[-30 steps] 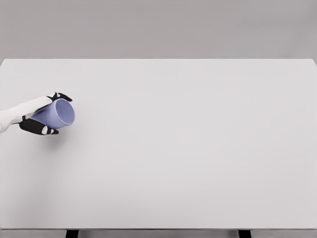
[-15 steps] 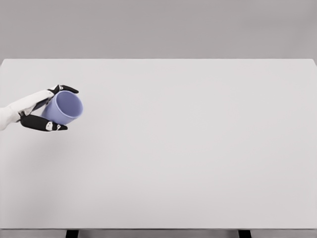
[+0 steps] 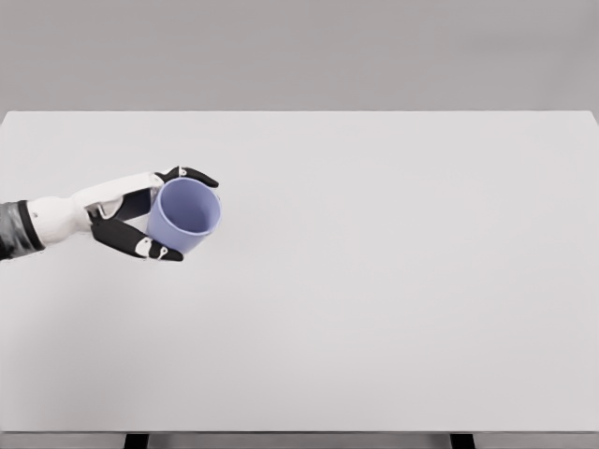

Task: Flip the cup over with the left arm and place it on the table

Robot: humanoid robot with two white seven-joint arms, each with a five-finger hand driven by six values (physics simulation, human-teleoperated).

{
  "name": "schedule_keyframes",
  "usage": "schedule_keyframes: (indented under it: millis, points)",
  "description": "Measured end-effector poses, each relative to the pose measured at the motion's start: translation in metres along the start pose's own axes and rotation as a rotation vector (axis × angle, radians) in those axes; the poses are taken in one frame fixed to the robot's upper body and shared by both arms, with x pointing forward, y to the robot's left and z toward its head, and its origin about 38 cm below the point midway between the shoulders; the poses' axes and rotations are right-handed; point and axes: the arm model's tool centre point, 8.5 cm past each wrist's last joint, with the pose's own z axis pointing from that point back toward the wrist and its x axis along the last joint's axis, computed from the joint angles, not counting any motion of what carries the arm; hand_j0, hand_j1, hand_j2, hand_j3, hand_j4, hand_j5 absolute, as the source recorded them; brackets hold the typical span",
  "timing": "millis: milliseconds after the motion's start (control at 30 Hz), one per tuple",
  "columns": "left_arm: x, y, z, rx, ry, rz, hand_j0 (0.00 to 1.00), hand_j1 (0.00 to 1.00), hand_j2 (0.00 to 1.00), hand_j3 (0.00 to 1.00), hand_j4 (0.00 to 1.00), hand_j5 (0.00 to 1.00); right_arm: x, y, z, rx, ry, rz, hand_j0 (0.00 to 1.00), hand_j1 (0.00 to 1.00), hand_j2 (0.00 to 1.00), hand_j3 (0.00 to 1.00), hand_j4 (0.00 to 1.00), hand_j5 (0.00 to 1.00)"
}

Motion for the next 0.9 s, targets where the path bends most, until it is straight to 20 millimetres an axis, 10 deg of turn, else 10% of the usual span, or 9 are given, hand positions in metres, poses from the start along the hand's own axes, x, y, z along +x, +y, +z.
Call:
schedule_keyframes:
  millis: [233,900]
  points:
    - [-0.039,-0.005,-0.041,-0.037,-0.010,0.156,0.58,0.58,0.58,0.58,0.58,0.58,0.000,0.000,0.000,0.000,0.000,0.001,1.00,1.00,1.00,1.00,1.00,1.00]
    - [-0.044,-0.006,-0.068,0.058,-0.178,0.226,0.61,0.61,0.61,0.61,0.61,0.61,0.000,0.000,0.000,0.000,0.000,0.000,1.00,1.00,1.00,1.00,1.00,1.00]
